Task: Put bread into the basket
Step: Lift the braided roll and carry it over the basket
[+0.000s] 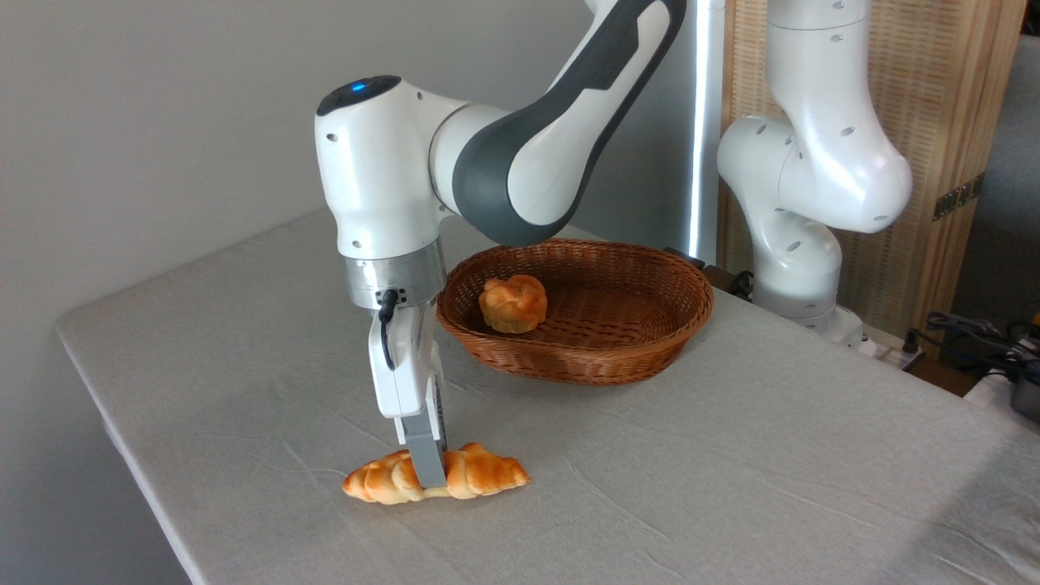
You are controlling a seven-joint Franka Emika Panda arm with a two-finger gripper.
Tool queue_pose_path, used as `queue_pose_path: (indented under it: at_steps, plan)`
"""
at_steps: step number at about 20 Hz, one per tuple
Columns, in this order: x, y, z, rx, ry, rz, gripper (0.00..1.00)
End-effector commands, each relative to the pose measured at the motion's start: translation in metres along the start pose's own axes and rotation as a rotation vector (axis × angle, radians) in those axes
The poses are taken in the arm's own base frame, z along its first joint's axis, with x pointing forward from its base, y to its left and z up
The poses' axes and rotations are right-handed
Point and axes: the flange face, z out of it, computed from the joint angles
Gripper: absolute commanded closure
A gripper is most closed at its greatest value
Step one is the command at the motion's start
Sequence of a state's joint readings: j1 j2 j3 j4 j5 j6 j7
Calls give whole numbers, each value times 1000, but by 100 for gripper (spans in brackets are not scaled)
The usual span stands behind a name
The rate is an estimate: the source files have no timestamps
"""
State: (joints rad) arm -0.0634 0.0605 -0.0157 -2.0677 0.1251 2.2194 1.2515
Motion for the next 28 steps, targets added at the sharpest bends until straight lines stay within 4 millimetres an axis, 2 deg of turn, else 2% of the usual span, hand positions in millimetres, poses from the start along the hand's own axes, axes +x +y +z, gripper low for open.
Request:
queue_pose_path:
  at_steps: [1,3,6,8,9,11,12,13,14,15,16,19,22,23,24,25,27,28]
  plan:
    - [-11,1,-30,29,21,-28,86]
    - [-17,2,-62,-31,73,-83,86]
    - [-43,7,-101,-134,132,-187,83]
    - [-65,27,-125,-215,144,-259,82]
    - [-68,34,-132,-237,149,-284,82]
    - [-68,62,-148,-340,141,-373,82]
    - [-70,68,-152,-357,135,-397,82]
    - [-71,84,-157,-387,118,-452,82]
    - [-72,102,-158,-410,103,-506,82]
    - [-71,111,-156,-420,95,-528,82]
    - [-62,131,-146,-446,77,-548,82]
    - [-39,167,-122,-497,30,-546,78]
    - [-34,175,-110,-518,12,-533,66]
    - [-33,175,-108,-514,12,-530,56]
    - [-32,175,-106,-507,10,-522,38]
    - [-31,173,-106,-496,17,-522,14]
    - [-30,172,-101,-490,20,-523,0]
    - [-28,172,-100,-488,19,-521,0]
